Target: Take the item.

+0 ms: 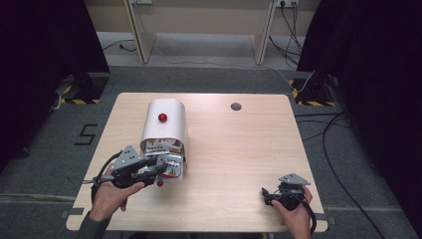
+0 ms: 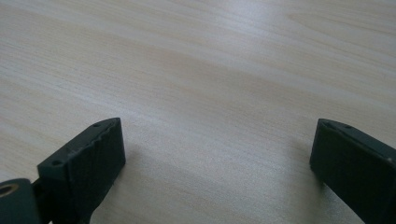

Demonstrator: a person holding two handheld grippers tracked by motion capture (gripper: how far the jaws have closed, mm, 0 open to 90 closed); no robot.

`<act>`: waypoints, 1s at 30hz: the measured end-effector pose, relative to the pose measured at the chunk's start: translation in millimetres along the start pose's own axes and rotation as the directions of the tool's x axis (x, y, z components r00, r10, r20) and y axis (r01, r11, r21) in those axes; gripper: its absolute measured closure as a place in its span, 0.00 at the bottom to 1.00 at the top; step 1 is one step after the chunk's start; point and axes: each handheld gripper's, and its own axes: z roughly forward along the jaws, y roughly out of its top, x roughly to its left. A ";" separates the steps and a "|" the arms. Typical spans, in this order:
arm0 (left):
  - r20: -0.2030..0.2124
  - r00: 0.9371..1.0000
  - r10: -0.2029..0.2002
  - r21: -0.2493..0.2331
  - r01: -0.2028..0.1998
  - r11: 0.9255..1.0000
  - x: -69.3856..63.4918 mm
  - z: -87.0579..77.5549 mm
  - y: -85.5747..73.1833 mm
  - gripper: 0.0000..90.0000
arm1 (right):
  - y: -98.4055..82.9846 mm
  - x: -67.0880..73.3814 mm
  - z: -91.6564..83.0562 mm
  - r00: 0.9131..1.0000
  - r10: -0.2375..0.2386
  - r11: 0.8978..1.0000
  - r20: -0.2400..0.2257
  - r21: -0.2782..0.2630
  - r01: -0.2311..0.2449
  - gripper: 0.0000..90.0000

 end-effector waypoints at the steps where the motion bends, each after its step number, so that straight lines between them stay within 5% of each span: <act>1: 0.002 1.000 0.005 0.004 -0.005 1.000 -0.2 0.5 -0.2 0.70 | 0.0 0.2 -0.1 1.000 0.001 1.000 0.001 0.000 -0.001 0.05; 11: 0.012 1.000 0.012 0.000 -0.012 1.000 2.4 6.0 -3.5 0.82 | 0.1 0.1 0.0 1.000 0.000 1.000 0.002 0.000 0.000 0.05; 17: 0.016 0.999 0.028 -0.019 -0.028 0.999 2.3 5.1 -4.8 0.98 | 0.3 0.0 0.0 1.000 0.000 1.000 0.003 0.000 0.000 0.04; 30: 0.024 0.999 0.035 -0.058 -0.034 0.998 1.3 -4.4 -2.7 1.00 | 0.6 -0.3 0.3 1.000 -0.004 1.000 0.000 0.004 0.004 0.04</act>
